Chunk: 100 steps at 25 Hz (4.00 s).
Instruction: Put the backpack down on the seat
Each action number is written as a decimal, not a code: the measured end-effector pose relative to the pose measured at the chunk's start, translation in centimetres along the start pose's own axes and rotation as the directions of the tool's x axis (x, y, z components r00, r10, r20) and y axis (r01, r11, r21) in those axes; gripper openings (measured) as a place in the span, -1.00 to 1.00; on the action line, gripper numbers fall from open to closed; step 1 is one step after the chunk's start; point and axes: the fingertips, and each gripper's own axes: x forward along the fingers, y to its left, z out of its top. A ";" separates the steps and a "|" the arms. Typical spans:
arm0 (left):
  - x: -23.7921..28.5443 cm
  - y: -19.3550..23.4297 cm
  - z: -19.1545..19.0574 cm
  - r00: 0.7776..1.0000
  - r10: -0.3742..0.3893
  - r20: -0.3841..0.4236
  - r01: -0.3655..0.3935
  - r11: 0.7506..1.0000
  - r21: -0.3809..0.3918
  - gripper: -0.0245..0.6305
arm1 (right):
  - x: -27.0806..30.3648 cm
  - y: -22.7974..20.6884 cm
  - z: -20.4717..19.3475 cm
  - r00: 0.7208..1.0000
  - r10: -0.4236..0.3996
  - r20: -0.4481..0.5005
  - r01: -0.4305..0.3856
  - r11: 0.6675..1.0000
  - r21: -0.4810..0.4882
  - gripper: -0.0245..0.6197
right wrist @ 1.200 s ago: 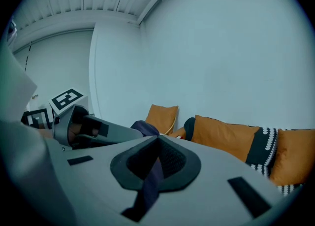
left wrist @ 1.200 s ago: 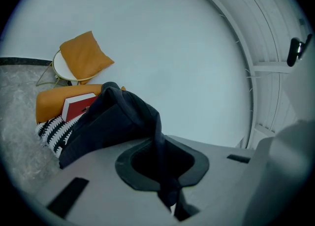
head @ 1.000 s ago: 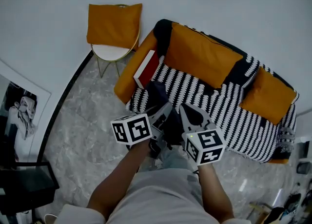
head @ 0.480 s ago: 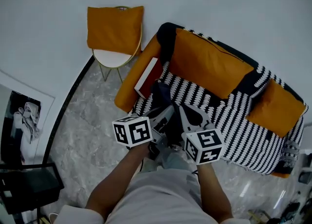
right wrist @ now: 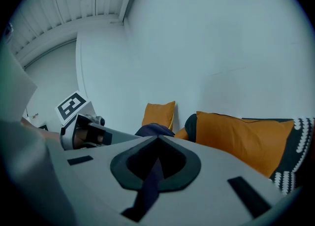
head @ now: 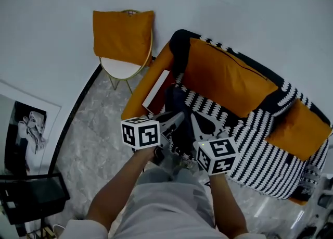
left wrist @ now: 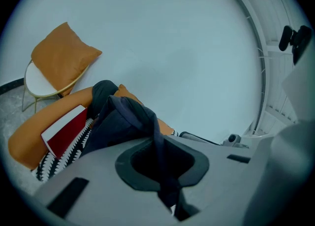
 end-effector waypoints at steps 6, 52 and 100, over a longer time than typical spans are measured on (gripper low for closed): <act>2.5 2.9 1.5 0.999 -0.006 -0.042 0.007 0.999 0.035 -0.83 | 3.1 -2.1 -0.1 1.000 -0.005 -0.011 0.006 1.000 0.021 -0.92; 7.8 22.1 10.5 0.961 -0.039 -0.273 0.089 0.981 0.174 -0.83 | 24.5 -2.3 -2.5 0.992 0.020 -0.127 -0.005 0.993 0.116 -0.92; 4.2 26.0 11.7 0.950 0.298 -0.097 -0.271 0.936 0.224 -0.26 | 24.7 -1.3 -0.6 0.984 0.107 -0.142 -0.100 0.993 0.059 -0.92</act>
